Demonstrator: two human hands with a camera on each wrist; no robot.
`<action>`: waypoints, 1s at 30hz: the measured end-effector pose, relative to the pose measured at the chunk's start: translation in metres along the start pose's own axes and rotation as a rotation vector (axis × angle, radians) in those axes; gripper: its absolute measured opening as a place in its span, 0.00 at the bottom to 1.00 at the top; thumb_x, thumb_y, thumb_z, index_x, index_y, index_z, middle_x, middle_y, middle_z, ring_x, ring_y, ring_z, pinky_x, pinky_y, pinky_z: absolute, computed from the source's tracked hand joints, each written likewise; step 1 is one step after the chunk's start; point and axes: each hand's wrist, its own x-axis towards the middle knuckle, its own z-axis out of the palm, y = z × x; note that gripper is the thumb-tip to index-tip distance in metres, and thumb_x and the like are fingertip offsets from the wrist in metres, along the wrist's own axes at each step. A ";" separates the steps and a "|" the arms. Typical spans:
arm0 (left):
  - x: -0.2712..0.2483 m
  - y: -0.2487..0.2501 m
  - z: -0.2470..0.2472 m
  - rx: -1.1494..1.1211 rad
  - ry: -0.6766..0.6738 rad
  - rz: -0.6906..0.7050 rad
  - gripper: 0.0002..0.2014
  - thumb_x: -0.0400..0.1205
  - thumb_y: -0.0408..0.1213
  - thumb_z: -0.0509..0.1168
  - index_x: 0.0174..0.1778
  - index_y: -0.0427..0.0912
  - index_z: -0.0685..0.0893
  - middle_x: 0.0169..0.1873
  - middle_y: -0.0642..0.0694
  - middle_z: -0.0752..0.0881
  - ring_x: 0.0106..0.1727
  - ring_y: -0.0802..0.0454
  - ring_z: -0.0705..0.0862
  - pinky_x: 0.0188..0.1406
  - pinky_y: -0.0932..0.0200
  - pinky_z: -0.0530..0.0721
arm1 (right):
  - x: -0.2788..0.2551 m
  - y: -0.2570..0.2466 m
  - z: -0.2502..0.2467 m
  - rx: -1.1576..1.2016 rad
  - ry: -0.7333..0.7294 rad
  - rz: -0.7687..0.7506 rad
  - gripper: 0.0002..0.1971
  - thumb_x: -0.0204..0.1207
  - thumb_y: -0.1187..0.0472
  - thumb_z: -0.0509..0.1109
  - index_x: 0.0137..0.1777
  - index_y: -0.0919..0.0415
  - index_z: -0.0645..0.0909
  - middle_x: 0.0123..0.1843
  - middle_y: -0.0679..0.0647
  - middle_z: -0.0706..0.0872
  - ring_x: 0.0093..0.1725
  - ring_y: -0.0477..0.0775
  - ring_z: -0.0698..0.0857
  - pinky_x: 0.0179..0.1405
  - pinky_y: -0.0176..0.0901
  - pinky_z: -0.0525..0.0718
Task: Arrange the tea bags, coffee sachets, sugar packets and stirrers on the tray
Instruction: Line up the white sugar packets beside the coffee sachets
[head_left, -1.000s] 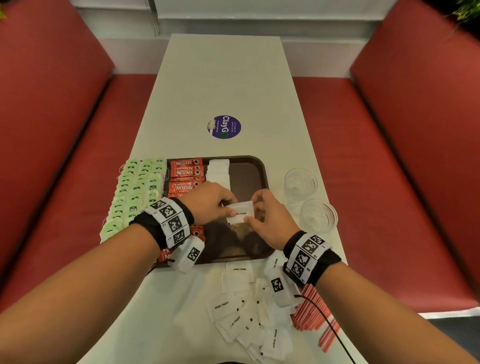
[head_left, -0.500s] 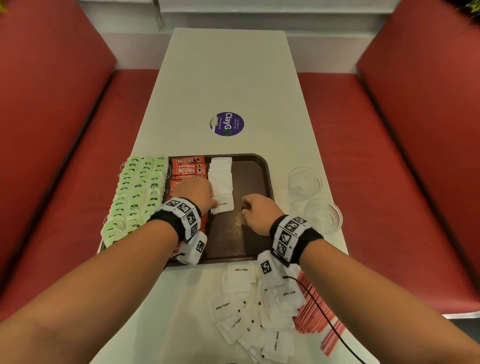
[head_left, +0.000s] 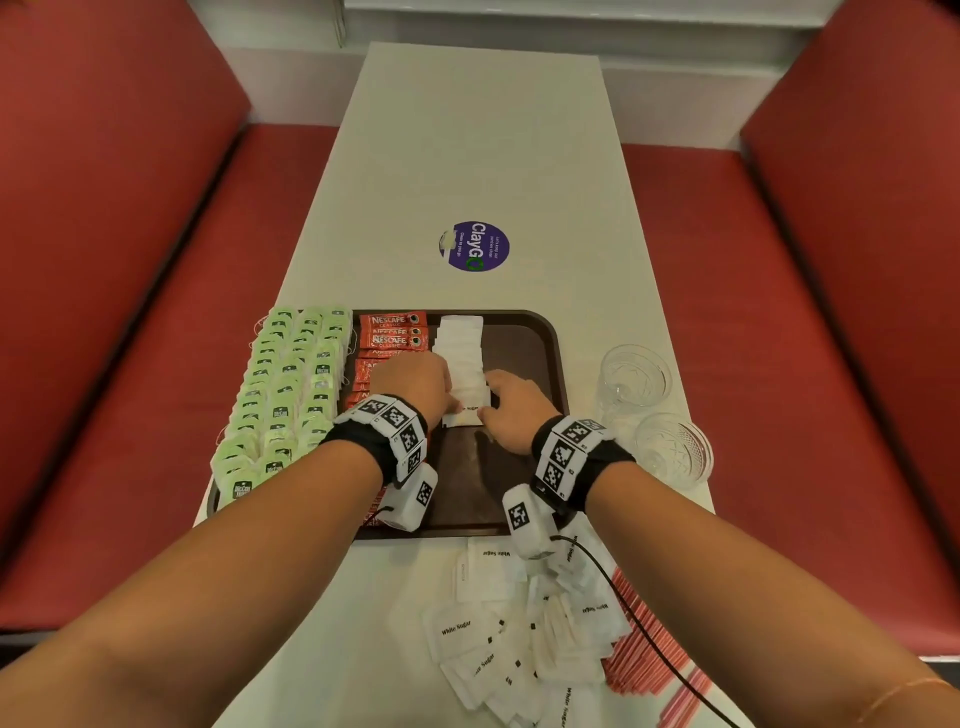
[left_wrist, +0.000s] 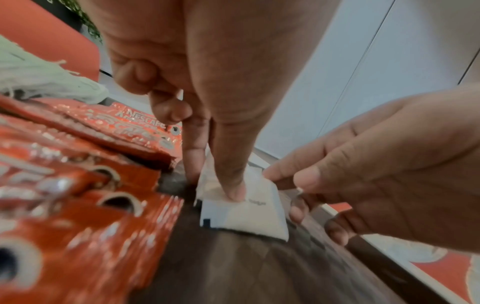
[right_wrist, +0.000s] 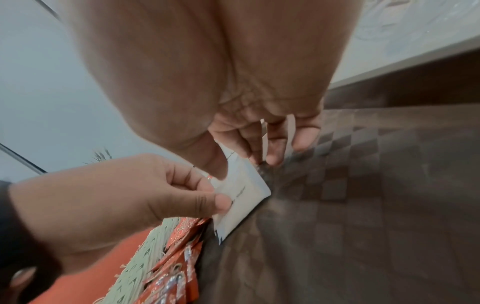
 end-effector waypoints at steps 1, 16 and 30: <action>0.001 -0.002 -0.001 -0.038 0.036 0.001 0.14 0.76 0.56 0.74 0.47 0.49 0.84 0.43 0.50 0.86 0.48 0.48 0.85 0.52 0.50 0.86 | 0.001 0.000 -0.001 0.014 0.016 0.006 0.19 0.79 0.60 0.66 0.70 0.57 0.79 0.69 0.57 0.83 0.70 0.66 0.78 0.71 0.59 0.78; 0.044 -0.008 0.005 -0.122 0.015 -0.075 0.15 0.84 0.34 0.62 0.64 0.41 0.86 0.62 0.41 0.87 0.60 0.41 0.86 0.56 0.51 0.83 | 0.020 -0.011 0.000 0.241 0.005 -0.053 0.26 0.80 0.65 0.65 0.78 0.56 0.68 0.65 0.55 0.85 0.61 0.56 0.85 0.53 0.42 0.79; 0.052 -0.008 0.000 -0.309 0.132 -0.048 0.18 0.81 0.29 0.60 0.65 0.42 0.85 0.59 0.41 0.88 0.59 0.40 0.85 0.59 0.49 0.84 | 0.036 -0.011 -0.006 0.328 0.032 -0.065 0.28 0.78 0.67 0.66 0.78 0.57 0.69 0.66 0.55 0.85 0.63 0.55 0.84 0.60 0.47 0.81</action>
